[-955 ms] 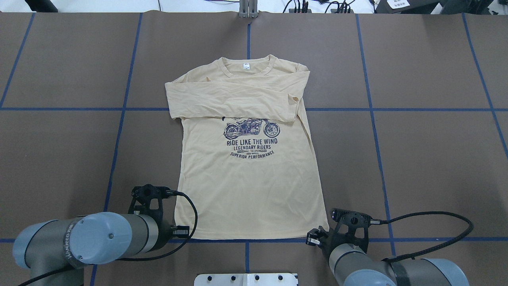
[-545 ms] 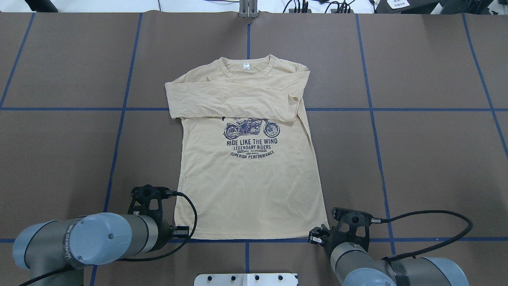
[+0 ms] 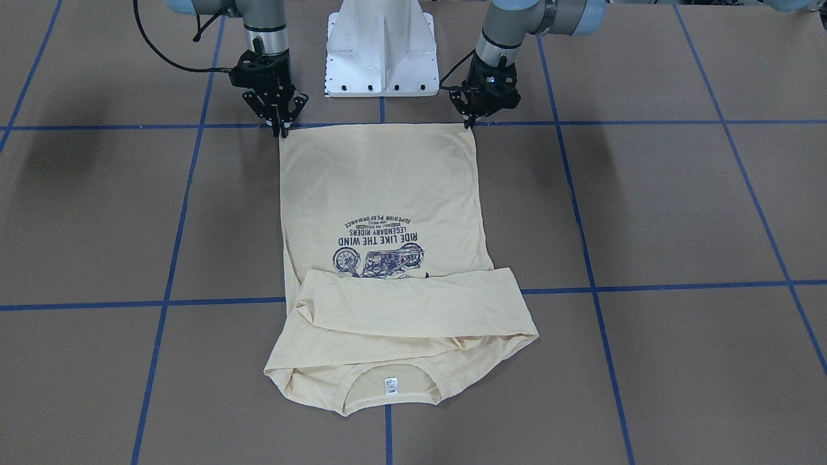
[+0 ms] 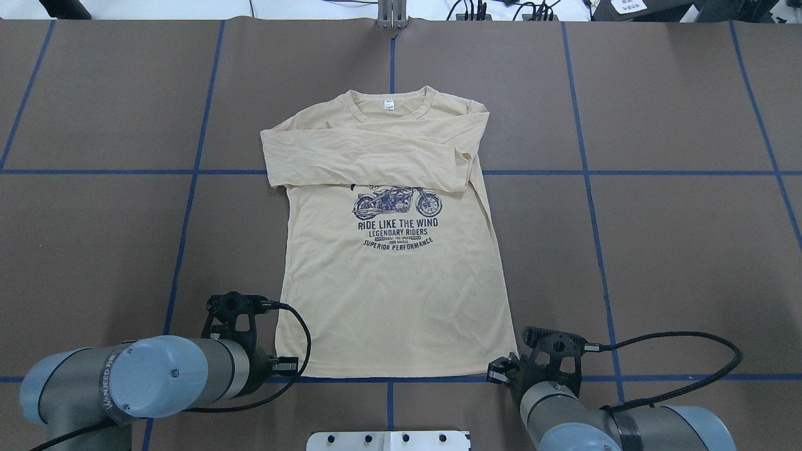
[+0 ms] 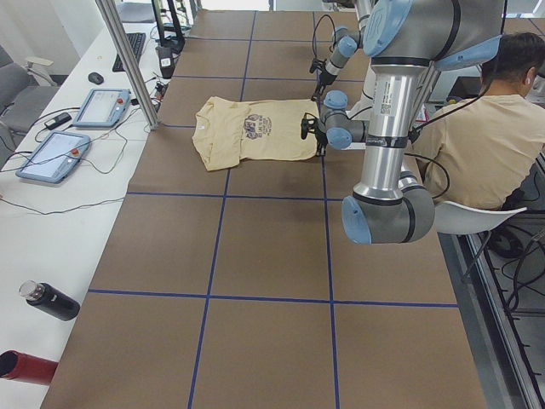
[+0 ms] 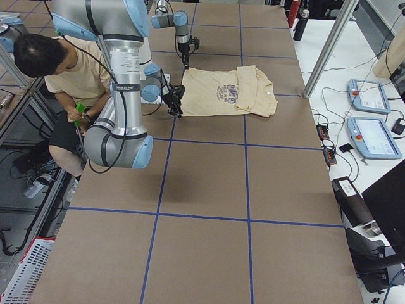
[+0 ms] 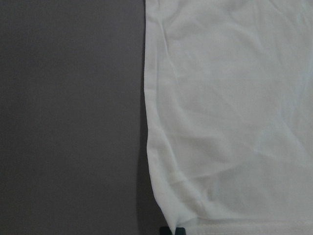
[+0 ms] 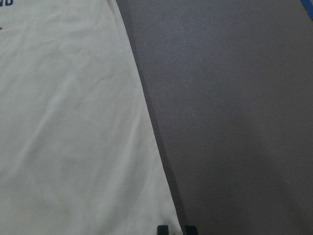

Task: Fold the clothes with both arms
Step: 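Lower both grippers onto the hem corners nearest the robot and grasp, then lift the hem with both grippers and fold it toward the collar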

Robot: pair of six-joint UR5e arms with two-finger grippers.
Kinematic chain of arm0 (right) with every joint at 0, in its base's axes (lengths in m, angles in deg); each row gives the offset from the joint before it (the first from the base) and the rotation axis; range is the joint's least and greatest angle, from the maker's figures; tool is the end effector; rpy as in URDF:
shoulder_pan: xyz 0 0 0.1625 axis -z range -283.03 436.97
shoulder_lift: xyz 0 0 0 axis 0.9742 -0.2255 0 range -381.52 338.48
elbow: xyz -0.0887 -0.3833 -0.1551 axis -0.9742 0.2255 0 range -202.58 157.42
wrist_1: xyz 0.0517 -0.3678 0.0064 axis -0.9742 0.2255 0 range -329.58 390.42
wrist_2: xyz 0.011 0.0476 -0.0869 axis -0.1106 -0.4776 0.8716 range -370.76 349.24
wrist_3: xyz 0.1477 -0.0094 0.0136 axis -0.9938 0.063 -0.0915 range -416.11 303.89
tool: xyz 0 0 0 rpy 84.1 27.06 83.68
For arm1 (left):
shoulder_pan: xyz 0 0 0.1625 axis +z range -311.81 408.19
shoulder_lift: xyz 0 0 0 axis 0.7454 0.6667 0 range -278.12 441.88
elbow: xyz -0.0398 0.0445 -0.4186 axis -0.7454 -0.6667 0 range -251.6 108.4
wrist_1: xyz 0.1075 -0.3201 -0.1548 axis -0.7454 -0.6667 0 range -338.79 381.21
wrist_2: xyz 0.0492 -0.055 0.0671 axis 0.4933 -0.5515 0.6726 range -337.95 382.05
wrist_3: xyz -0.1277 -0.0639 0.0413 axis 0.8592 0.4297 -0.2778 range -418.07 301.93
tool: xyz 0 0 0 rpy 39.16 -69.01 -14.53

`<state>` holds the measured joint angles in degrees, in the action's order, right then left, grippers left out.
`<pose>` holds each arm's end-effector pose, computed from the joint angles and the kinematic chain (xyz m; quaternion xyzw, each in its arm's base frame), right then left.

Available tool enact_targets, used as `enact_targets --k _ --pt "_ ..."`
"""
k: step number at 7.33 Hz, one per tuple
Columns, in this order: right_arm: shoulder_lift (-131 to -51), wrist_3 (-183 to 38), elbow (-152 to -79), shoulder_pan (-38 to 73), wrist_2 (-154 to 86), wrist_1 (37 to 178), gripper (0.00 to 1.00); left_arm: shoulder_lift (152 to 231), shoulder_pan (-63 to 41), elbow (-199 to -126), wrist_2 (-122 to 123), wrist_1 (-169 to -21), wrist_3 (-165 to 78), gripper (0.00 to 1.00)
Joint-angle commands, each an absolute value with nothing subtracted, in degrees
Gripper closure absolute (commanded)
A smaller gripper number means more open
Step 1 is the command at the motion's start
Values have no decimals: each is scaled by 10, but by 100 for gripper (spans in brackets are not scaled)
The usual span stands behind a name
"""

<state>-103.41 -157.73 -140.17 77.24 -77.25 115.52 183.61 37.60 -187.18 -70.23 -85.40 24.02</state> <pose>-0.5065 -0.1902 0.4175 0.1548 -0.3576 0.1611 0.9067 0.5079 -0.2245 0.3732 0.0554 0.4502 -0.0118 0.8911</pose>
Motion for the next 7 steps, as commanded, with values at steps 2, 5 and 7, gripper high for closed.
enact_targets --k 2,5,7 --pt "-1033 -1582 -1401 771 -772 1158 100 1838 376 -1873 -702 -854 240 100" --pt "-1050 -1575 -1491 749 -790 1168 100 1833 374 -1965 -709 -817 237 100" --pt "-1059 -1575 -1631 774 -850 1283 100 1833 374 -2079 -762 -730 237 100"
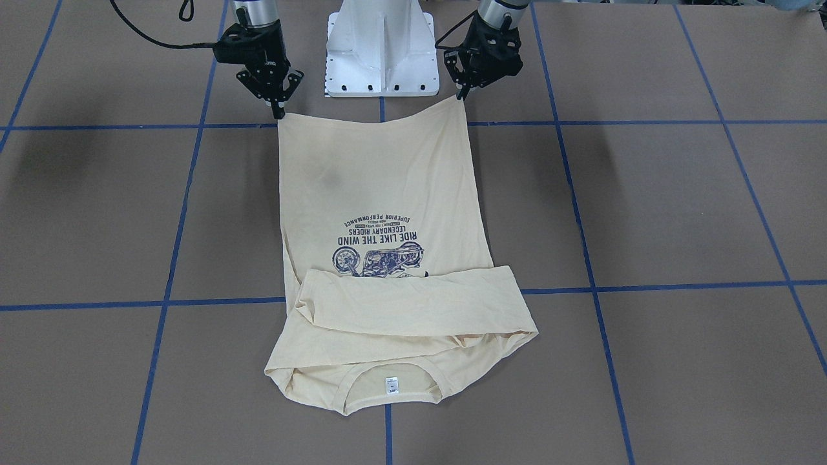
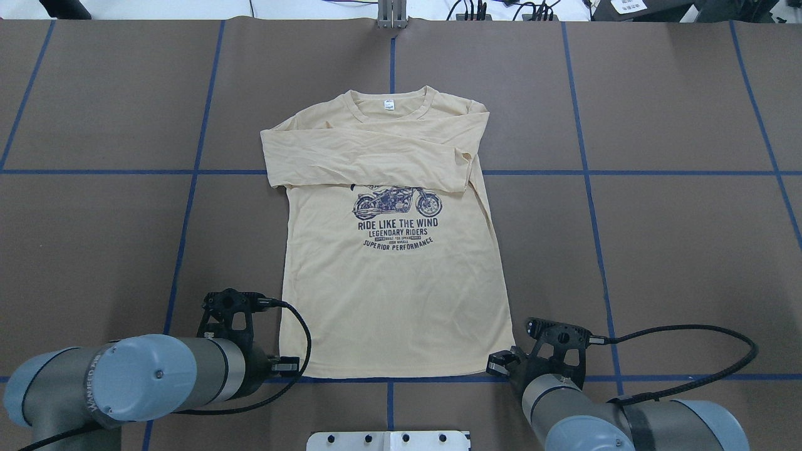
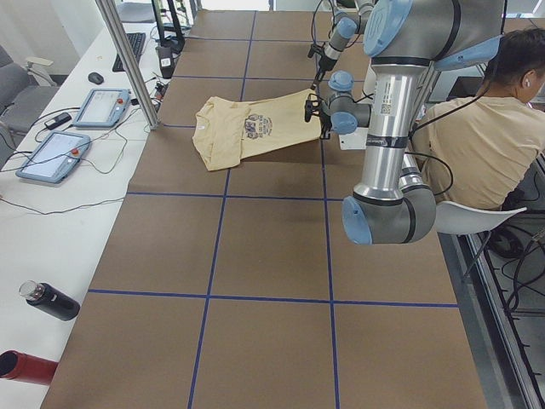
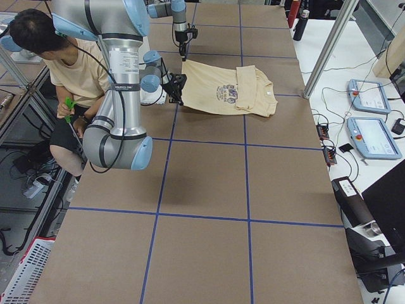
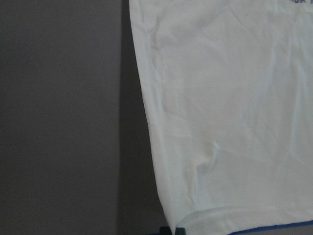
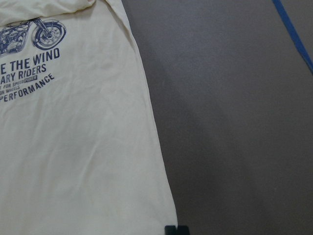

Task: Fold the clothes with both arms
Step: 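Lift the hem with both grippers and fold it toward the collar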

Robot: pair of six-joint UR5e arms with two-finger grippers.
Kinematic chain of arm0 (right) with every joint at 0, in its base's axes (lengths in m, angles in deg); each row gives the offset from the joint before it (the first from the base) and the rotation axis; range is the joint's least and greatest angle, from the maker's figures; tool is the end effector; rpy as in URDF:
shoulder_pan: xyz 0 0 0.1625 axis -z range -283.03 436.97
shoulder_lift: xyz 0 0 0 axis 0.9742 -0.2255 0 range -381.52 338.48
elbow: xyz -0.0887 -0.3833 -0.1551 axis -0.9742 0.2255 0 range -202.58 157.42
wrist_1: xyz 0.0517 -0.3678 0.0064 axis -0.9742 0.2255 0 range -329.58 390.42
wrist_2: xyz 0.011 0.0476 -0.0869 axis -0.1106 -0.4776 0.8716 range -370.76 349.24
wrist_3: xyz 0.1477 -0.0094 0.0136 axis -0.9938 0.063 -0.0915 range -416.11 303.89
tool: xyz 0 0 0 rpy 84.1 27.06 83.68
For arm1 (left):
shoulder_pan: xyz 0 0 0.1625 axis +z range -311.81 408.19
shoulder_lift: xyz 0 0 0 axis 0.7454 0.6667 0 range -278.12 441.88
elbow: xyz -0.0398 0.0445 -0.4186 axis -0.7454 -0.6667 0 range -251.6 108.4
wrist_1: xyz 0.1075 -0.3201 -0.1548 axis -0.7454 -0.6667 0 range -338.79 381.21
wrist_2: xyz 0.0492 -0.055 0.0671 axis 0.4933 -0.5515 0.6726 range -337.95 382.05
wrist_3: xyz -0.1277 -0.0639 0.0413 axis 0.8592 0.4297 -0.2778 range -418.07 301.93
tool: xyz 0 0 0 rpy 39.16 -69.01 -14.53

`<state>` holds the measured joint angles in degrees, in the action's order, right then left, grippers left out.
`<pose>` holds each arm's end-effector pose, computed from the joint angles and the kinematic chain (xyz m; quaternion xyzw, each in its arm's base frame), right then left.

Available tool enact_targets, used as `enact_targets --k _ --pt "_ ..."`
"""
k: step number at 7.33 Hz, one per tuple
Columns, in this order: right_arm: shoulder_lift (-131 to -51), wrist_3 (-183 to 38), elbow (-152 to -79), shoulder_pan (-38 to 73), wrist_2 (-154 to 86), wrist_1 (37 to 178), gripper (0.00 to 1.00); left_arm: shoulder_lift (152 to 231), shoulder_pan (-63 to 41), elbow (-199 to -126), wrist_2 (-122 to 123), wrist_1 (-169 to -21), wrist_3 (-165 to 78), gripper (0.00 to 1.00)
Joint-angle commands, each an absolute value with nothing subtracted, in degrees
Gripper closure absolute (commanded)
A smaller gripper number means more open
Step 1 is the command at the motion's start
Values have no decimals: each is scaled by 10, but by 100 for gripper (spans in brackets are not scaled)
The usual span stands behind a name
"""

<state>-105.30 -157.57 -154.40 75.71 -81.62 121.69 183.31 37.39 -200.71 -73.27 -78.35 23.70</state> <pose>-0.4441 -0.1918 0.3486 0.1172 -0.4034 0.1658 0.8922 0.4513 -0.2077 0.2966 0.0431 0.4999 0.0039 0.8650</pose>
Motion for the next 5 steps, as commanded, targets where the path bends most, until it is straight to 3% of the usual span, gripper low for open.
enact_targets --k 1,2,3,5 --pt "-1058 -1575 -1716 821 -864 1344 100 1835 384 -2146 -780 -680 237 100" --pt "-1055 -1576 -1777 855 -870 1403 100 1836 418 -2205 -793 -640 238 100" --pt "-1054 -1575 -1779 848 -870 1407 100 1837 423 -2215 -793 -633 238 100" --pt "-1033 -1575 -1736 803 -870 1407 100 1847 416 -2163 -784 -633 238 100"
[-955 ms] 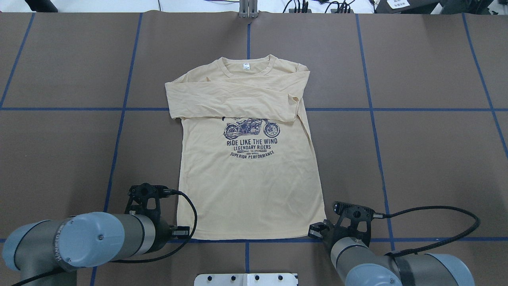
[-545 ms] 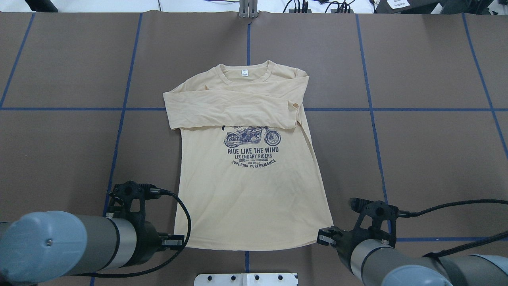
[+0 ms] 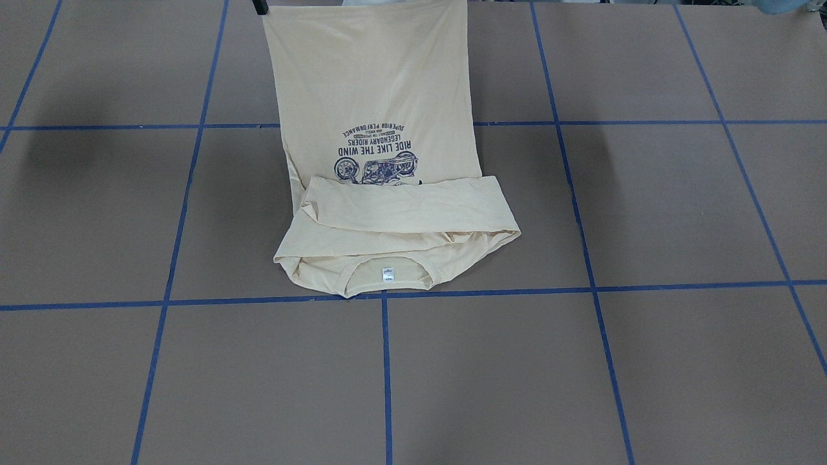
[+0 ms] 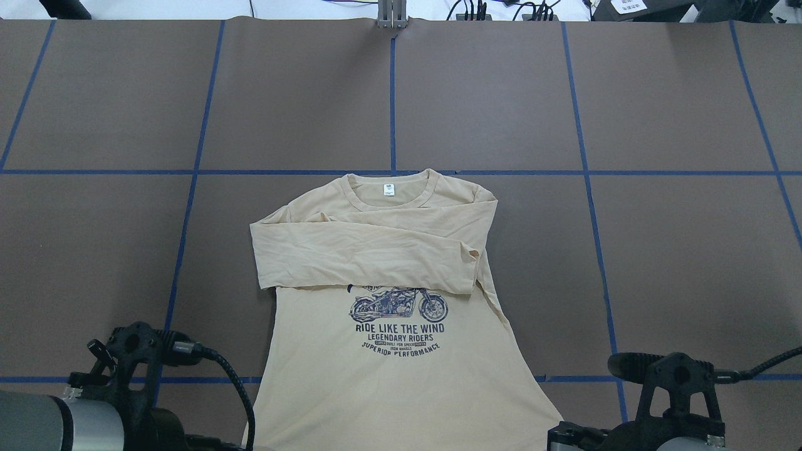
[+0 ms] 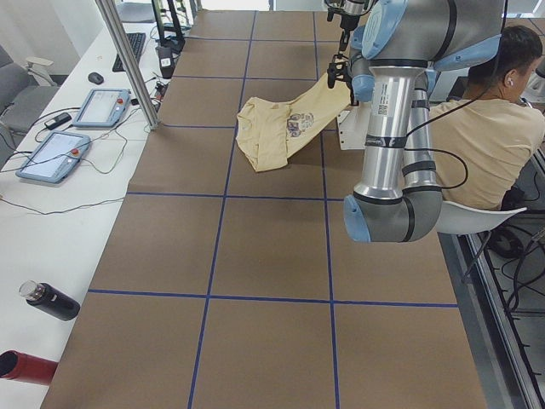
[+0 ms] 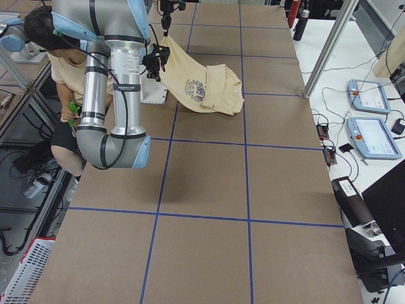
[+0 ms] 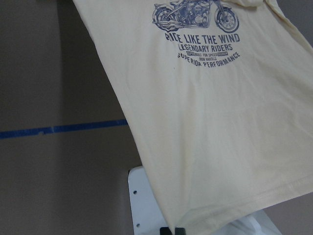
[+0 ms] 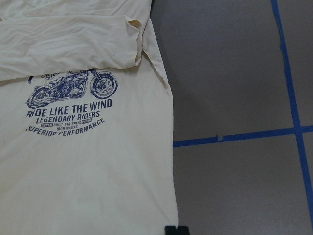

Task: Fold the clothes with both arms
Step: 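Lift the hem with both grippers and fold it toward the collar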

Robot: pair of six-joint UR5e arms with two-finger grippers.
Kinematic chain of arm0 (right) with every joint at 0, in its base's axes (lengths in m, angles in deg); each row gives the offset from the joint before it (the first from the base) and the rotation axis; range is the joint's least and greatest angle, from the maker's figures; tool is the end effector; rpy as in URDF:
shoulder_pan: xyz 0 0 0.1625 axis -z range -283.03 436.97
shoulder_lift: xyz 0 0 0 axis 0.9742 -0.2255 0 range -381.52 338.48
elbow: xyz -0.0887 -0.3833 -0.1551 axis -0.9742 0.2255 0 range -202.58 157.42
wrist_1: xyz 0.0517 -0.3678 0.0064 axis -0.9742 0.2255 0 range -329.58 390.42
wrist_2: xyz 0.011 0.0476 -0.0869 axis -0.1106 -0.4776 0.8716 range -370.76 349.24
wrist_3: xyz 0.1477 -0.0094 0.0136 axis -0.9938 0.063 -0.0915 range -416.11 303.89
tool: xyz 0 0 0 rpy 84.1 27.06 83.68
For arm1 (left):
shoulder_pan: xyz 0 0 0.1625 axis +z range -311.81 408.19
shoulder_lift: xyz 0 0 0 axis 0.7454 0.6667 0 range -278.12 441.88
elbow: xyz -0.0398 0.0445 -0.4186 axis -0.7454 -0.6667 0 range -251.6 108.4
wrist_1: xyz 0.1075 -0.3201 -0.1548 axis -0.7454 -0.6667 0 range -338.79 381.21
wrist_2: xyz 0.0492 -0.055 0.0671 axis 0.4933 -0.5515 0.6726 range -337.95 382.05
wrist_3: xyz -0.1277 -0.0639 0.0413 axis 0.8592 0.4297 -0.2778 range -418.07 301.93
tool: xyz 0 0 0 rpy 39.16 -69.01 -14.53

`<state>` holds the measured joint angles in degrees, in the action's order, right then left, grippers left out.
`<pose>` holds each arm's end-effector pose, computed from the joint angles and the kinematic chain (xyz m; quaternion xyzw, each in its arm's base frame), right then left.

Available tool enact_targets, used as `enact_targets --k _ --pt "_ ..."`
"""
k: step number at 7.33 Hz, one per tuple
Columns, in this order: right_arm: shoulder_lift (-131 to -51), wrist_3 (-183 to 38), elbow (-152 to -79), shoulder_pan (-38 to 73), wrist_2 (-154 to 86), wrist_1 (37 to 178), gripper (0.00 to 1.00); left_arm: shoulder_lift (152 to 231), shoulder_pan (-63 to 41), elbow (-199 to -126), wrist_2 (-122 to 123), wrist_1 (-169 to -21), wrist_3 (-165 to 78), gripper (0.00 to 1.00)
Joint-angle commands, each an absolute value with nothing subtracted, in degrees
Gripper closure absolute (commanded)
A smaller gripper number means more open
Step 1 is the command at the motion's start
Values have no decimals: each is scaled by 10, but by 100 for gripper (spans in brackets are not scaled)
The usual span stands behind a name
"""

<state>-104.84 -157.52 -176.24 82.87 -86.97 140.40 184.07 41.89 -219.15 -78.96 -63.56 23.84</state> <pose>-0.3561 -0.1328 0.2714 0.0438 -0.4339 0.0942 0.8949 0.3702 -0.1464 0.2233 -0.0139 0.5372 0.0644 0.8409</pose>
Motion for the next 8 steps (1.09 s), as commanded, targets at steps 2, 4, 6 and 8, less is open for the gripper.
enact_targets --k 2,4,6,8 --pt "-908 -1534 -1568 700 -870 1403 100 1910 369 -2049 -742 -633 231 100" --pt "-892 -1509 -1515 628 -870 1358 100 1925 298 -2007 -739 -637 197 100" --pt "-888 -1491 -1478 563 -870 1299 100 1932 230 -2006 -739 -637 191 100" --pt "-848 -1482 -1434 516 -882 1283 100 1939 189 -2003 -738 -638 190 100"
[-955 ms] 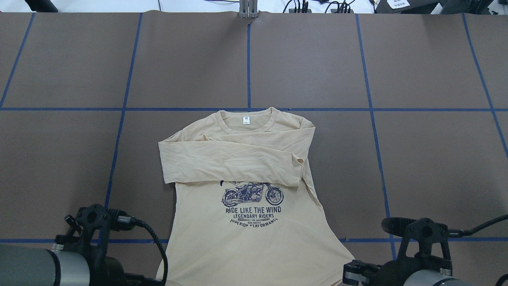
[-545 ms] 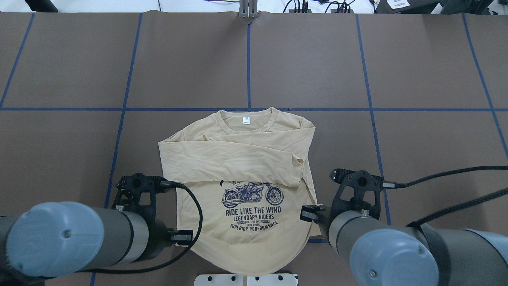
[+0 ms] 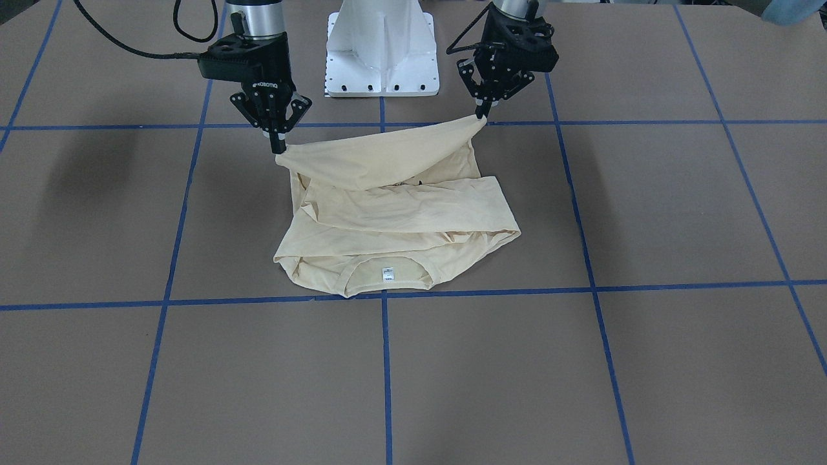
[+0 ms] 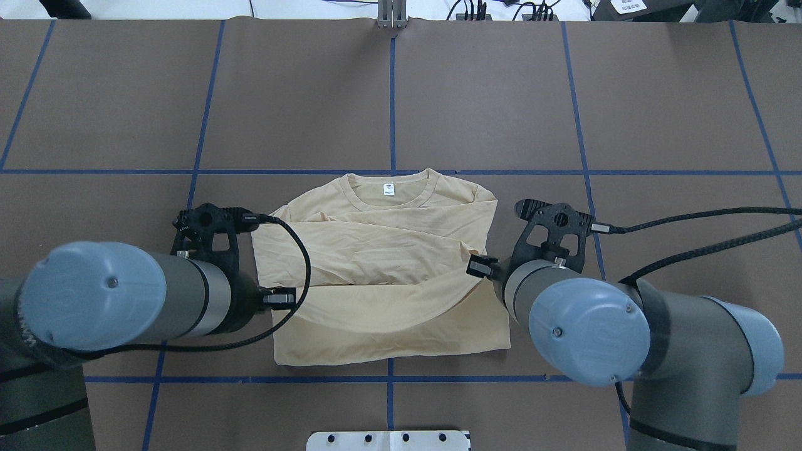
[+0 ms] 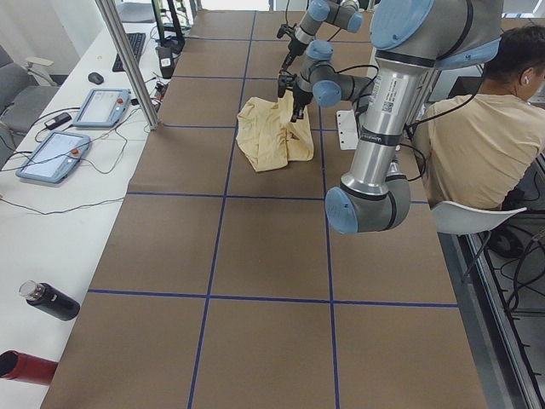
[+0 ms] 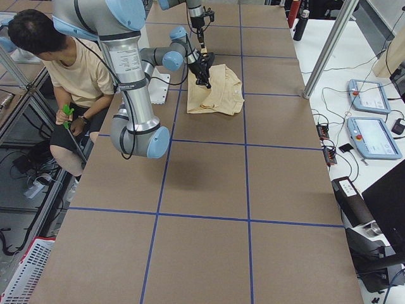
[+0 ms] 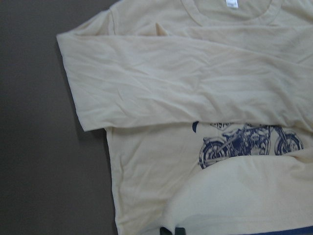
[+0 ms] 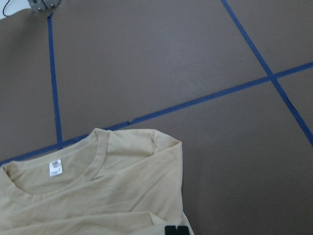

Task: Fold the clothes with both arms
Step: 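Lift the hem with both grippers and fold it toward the collar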

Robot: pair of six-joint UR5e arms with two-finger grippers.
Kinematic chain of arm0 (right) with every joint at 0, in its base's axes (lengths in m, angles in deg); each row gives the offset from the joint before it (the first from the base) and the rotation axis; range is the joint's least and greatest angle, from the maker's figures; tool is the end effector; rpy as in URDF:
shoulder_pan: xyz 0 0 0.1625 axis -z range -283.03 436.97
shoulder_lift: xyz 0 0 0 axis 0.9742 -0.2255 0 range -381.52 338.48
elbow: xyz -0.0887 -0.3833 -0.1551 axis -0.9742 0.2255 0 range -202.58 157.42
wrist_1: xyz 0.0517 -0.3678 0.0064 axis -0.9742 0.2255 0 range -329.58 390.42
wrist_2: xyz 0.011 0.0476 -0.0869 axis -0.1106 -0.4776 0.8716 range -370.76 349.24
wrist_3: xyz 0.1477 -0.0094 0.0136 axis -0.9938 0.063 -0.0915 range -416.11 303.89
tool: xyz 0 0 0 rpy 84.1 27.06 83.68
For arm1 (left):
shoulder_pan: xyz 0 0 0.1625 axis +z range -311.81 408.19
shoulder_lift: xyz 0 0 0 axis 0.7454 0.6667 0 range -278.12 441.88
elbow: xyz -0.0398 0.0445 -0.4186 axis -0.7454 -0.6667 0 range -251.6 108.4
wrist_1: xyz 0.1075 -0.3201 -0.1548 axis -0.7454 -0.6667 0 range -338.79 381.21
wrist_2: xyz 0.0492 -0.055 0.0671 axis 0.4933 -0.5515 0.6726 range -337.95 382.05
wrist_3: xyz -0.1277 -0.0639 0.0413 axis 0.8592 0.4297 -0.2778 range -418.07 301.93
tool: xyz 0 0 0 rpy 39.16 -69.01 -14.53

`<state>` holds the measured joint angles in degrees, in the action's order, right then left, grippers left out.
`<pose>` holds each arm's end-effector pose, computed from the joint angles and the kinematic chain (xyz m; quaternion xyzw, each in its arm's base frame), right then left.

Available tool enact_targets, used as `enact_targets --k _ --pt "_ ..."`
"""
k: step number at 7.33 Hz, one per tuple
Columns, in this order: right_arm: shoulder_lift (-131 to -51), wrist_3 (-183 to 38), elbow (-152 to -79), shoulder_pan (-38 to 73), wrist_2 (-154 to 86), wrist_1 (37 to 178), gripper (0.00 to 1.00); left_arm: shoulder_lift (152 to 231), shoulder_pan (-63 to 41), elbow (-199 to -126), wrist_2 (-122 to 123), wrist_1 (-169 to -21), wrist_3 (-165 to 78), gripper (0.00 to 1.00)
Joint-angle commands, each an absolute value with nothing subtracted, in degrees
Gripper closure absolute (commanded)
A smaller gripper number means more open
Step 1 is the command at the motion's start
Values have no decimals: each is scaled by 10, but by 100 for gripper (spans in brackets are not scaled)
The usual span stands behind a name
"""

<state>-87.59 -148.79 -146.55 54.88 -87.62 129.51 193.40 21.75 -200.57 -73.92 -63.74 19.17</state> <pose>-0.4286 -0.3542 0.2757 0.1719 -0.3871 0.2402 0.8735 0.3990 -0.3300 0.2558 0.1124 0.4530 -0.0812 0.8807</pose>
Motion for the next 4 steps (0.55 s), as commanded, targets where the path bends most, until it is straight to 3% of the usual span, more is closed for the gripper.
enact_targets --k 1,4 --pt "-825 -1481 -1400 501 -885 1282 100 1953 176 -1978 -734 -638 188 100" --pt "-780 -1472 -1289 476 -885 1280 100 1982 163 -1829 -677 -740 166 100"
